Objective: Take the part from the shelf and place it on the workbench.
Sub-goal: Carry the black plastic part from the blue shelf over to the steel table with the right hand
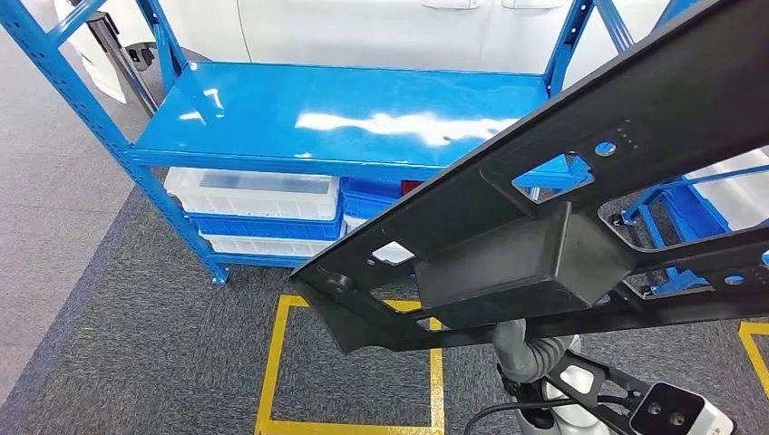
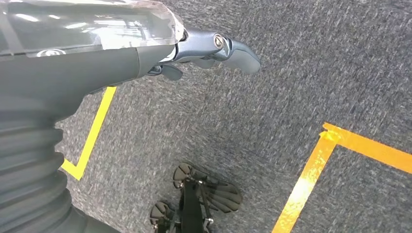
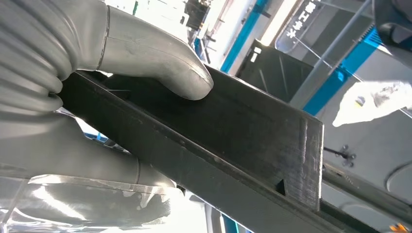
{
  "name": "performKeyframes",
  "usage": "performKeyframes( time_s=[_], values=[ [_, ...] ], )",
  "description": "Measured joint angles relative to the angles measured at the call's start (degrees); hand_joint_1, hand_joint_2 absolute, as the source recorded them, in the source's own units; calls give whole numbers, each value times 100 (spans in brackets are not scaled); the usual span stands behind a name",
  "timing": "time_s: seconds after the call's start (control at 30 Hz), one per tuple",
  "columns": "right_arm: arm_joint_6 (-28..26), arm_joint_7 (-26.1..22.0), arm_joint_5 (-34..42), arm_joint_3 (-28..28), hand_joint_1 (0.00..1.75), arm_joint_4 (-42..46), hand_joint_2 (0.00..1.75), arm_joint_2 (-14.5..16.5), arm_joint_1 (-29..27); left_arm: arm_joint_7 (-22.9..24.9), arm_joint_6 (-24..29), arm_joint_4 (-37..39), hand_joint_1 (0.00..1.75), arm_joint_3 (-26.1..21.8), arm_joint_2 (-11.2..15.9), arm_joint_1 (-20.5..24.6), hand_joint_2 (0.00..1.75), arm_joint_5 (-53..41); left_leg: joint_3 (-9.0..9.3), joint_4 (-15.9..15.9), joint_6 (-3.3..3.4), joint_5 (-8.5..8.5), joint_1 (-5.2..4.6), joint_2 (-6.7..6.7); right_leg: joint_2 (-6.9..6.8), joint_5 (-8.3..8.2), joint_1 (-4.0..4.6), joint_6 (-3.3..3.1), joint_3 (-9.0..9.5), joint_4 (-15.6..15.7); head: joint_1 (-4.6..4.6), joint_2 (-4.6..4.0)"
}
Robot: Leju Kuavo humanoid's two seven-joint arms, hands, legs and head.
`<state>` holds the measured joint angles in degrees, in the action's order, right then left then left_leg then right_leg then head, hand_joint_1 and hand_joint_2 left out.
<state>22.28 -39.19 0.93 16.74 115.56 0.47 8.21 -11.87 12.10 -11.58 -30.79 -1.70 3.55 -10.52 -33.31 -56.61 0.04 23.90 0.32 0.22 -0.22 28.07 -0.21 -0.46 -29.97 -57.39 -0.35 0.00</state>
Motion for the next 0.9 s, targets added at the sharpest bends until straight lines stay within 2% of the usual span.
performKeyframes(
  time_s=[0.1, 0.13, 0.17, 0.2, 0.27, 0.3, 0.33, 0.37, 0.43, 0.47, 0.5, 0.53, 0.6, 0.63, 0.67, 0.73, 0.8, 0.83, 0.87, 0.9],
  values=[
    [-42, 0, -2, 1, 175, 0, 175, -10, 7, -11, -26, 0, 0, -26, 16, 0, 175, -22, -30, -4, -104, -38, 11, 3, -7, -74, -4, -68, -30, 58, 0, 0],
    [-59, 0, -6, 2, 175, 0, 175, -13, 12, -19, -38, 0, 0, -33, 19, -1, 175, -26, -64, -81, -132, 35, 14, 0, -17, -112, -20, -99, -38, 84, -1, 0],
    [-75, 0, -13, 3, 175, -1, 175, -15, 16, -28, -43, 0, 0, -42, 21, -1, 175, -32, -141, -268, -158, 179, 18, -3, -28, -150, -36, -126, -54, 108, -1, 0],
    [-86, 0, -24, 4, 175, -2, 175, -18, 18, -38, -37, 0, 0, -49, 23, -2, 175, -39, -271, -589, -180, 391, 31, -6, -48, -178, -36, -146, -81, 111, -1, 0],
    [-101, 0, -60, 6, 175, -14, 175, -27, 16, -60, 21, 0, 0, -63, 28, -7, 175, -51, -583, -1398, -224, 802, 40, -6, -80, -224, -23, -171, -160, 94, 0, 0],
    [-110, 0, -80, 8, 175, -25, 175, -35, 15, -68, 54, 0, 0, -68, 31, -11, 175, -52, -667, -1657, -236, 894, 40, -6, -104, -242, -18, -175, -200, 80, 0, 0],
    [-130, 0, -102, 11, 175, -38, 175, -44, 15, -74, 79, 0, 0, -72, 32, -15, 175, -52, -636, -1687, -239, 876, 40, -4, -127, -256, -13, -173, -234, 62, 0, 0],
    [-155, 0, -126, 17, 175, -47, 175, -54, 15, -82, 92, 0, 0, -73, 33, -17, 175, -59, -479, -1464, -233, 755, 40, 8, -157, -264, -10, -169, -260, 42, 0, 0],
    [-214, 0, -174, 34, 175, -52, 175, -73, 16, -95, 95, -1, 0, -74, 39, -4, 175, -88, 42, -598, -184, 455, 21, 145, -236, -272, 6, -151, -287, 7, 0, 0],
    [-240, 0, -195, 44, 175, -50, 175, -86, 19, -99, 94, -1, 0, -74, 44, 10, 175, -112, 235, -240, -140, 358, 2, 211, -277, -278, 19, -133, -292, -4, 0, 0],
    [-259, 0, -208, 55, 175, -48, 175, -99, 21, -99, 93, -2, 0, -73, 50, 22, 175, -133, 335, -29, -98, 315, -17, 257, -318, -286, 31, -109, -295, -9, 0, 0],
    [-274, 0, -216, 67, 175, -43, 175, -115, 23, -96, 92, -2, 0, -73, 62, 28, 175, -153, 342, 37, -57, 314, -36, 257, -359, -298, 39, -80, -297, -9, 0, 0],
    [-284, 0, -220, 92, 175, -24, 175, -147, 24, -76, 83, -1, 0, -73, 88, 12, 175, -187, 307, 52, 6, 253, -32, 157, -433, -319, 42, -26, -296, 0, 0, 0],
    [-284, 0, -217, 101, 175, -11, 175, -161, 25, -64, 76, 0, 0, -73, 100, 2, 175, -198, 306, 73, 31, 219, -17, 124, -431, -310, 36, 1, -299, -11, 0, 0],
    [-283, 0, -210, 108, 175, 2, 175, -175, 25, -49, 69, 0, 0, -73, 105, -2, 175, -206, 304, 98, 53, 182, 0, 91, -374, -258, 29, 27, -321, -60, 0, 0],
    [-274, 0, -191, 113, 175, 22, 175, -207, 19, -20, 59, -1, 0, -73, 116, 6, 175, -226, 275, 121, 90, 119, 22, 30, -165, 49, 0, 66, -491, -458, 0, 0],
    [-262, 0, -185, 115, 175, 32, 175, -244, -10, 1, 56, -2, 0, -73, 139, 11, 175, -263, 201, 115, 110, 69, 20, -68, -29, 471, -16, 85, -813, -1223, 0, 0],
    [-259, 0, -190, 116, 175, 33, 175, -263, -31, 3, 56, -2, 0, -73, 152, 3, 175, -281, 166, 109, 104, 49, 21, -125, -14, 590, -21, 92, -936, -1534, 0, 0],
    [-256, 0, -195, 116, 175, 38, 175, -278, -49, 4, 55, -2, 0, -73, 165, -8, 175, -293, 135, 98, 93, 31, 23, -187, -9, 599, -27, 97, -970, -1659, 0, 0],
    [-254, 0, -199, 116, 175, 45, 175, -290, -60, 4, 54, -2, 0, -73, 178, -18, 175, -304, 110, 83, 80, 18, 26, -250, 1, 502, -39, 100, -896, -1562, 0, 0]
  ],
)
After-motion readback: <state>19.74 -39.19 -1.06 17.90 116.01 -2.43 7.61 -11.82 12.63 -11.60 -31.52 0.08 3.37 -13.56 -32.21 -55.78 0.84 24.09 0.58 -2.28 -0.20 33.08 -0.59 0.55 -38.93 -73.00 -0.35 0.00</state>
